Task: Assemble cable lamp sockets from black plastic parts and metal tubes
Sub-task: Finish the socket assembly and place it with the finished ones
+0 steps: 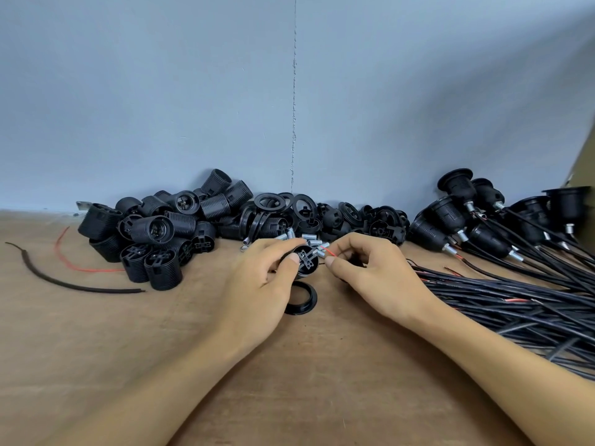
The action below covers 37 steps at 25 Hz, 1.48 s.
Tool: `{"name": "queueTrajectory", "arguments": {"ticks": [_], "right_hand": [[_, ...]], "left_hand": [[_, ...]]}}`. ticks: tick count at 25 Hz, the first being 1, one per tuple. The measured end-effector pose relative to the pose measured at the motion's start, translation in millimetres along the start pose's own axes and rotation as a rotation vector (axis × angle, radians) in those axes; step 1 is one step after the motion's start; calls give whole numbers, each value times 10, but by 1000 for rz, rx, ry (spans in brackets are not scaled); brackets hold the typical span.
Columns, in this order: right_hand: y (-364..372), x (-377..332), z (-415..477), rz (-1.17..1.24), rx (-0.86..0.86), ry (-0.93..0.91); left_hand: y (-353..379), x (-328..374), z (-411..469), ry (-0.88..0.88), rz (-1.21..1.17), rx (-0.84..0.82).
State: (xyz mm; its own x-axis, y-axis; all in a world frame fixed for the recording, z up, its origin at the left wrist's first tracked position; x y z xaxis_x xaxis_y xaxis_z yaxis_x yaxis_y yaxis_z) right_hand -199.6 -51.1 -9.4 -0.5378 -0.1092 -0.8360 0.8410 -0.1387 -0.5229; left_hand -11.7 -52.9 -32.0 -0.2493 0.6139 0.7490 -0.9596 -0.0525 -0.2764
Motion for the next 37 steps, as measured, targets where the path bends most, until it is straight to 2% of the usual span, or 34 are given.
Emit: {"name": "queueTrajectory", "arguments": {"ticks": [5,13,18,33,37], "right_hand": [[-41,11,50,-55,-70,19],[-21,-65,-14,109,-89,-57],[-33,-101,-38,145,-100,-99],[-22,-124,-68,67,-48,-120],[-11,-142,-90,10,21,-178]], "left_hand": [[-40,-8,2,47,6,52],[-43,-94,1,3,-43,25],[-46,-131,3,46,-27,55],[-29,-71,-10,143,52,109],[-28,-71,-11,172,76,112]]}}
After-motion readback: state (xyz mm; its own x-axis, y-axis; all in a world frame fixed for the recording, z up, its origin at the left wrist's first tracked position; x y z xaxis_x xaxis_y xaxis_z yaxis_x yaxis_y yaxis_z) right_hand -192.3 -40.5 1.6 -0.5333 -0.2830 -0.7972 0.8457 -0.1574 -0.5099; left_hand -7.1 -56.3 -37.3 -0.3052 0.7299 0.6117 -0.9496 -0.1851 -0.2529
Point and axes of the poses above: each hand's wrist, its own z-axis towards the middle knuckle, its own y-axis out of the palm, x = y × z, the point moved 1 cm from there along z, towards the middle knuckle, and after that the axes turned 11 degrees about y, right-handed, at the moved point
